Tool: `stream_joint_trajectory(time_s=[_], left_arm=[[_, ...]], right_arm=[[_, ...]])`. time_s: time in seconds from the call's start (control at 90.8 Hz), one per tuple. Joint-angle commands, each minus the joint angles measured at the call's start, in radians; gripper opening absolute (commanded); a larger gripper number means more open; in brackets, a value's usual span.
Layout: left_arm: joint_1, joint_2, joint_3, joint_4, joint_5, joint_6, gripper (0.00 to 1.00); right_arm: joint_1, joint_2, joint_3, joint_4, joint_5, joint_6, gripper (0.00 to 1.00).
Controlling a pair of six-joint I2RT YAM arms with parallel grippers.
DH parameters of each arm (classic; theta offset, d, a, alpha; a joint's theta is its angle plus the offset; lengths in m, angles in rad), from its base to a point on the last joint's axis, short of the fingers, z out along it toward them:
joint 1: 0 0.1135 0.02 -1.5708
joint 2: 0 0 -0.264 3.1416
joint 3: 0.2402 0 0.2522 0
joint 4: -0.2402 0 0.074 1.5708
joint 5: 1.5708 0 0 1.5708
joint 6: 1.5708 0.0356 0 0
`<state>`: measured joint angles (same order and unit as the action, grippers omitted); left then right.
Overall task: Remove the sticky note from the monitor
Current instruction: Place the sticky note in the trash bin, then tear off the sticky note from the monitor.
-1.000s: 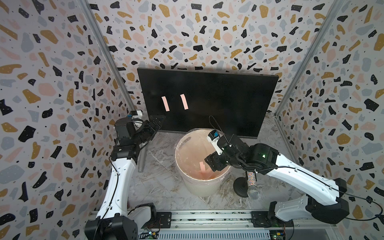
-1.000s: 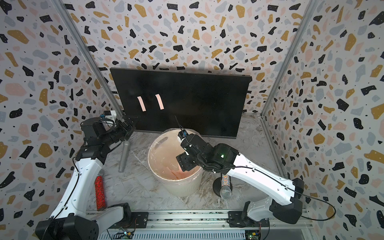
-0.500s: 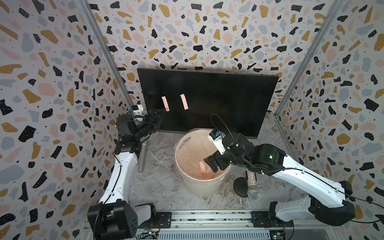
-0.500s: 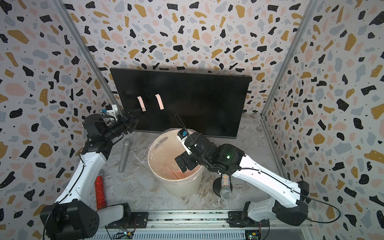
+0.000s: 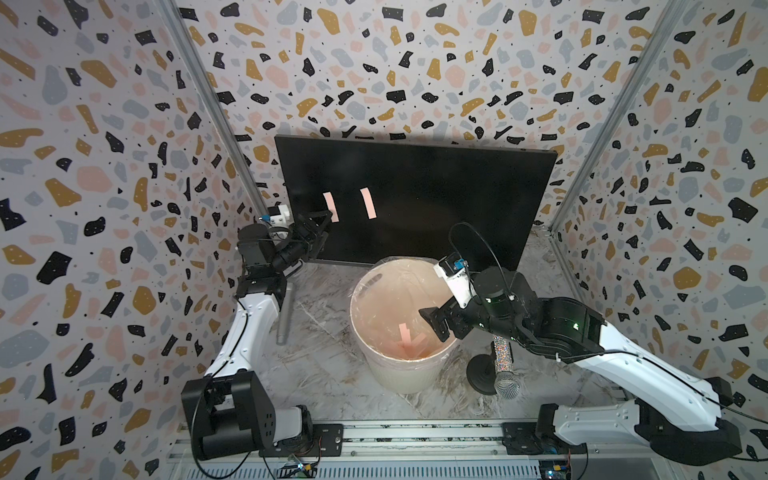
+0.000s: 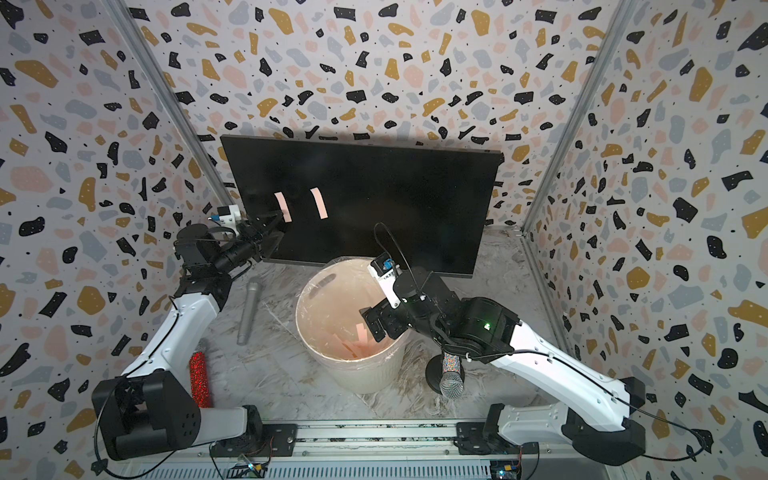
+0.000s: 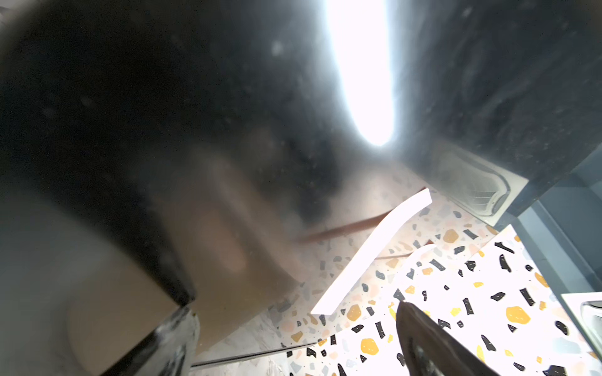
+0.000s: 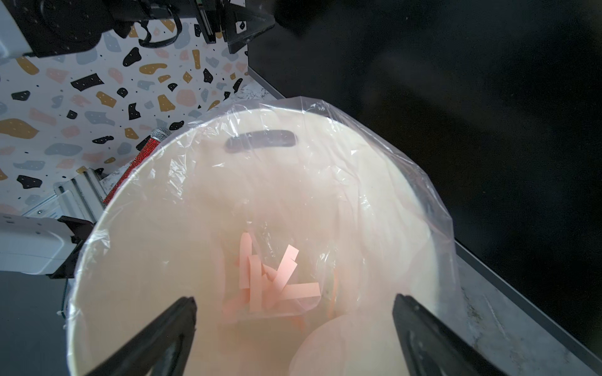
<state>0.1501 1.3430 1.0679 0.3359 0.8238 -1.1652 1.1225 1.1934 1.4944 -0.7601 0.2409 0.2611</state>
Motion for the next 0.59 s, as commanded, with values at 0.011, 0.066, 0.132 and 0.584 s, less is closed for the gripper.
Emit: stream_joint_trajectory(time_s=[0.011, 0.066, 0.132, 0.584], left_arm=[[0.004, 0.016, 0.025, 0.109, 0.030, -0.025, 0.96], [0.004, 0.021, 0.029, 0.110, 0.031, -0.028, 0.96], [-0.002, 0.026, 0.030, 0.110, 0.031, -0.037, 0.96], [-0.029, 0.017, 0.049, 0.131, 0.044, -0.063, 0.91]], right_arm=[[0.001, -0.024, -0.005, 0.026, 0.024, -0.018, 1.00], [0.001, -0.023, -0.006, 0.030, 0.025, -0.019, 1.00], [0.001, -0.024, -0.009, 0.034, 0.027, -0.020, 1.00], [0.001, -0.021, -0.019, 0.044, 0.026, -0.008, 1.00]])
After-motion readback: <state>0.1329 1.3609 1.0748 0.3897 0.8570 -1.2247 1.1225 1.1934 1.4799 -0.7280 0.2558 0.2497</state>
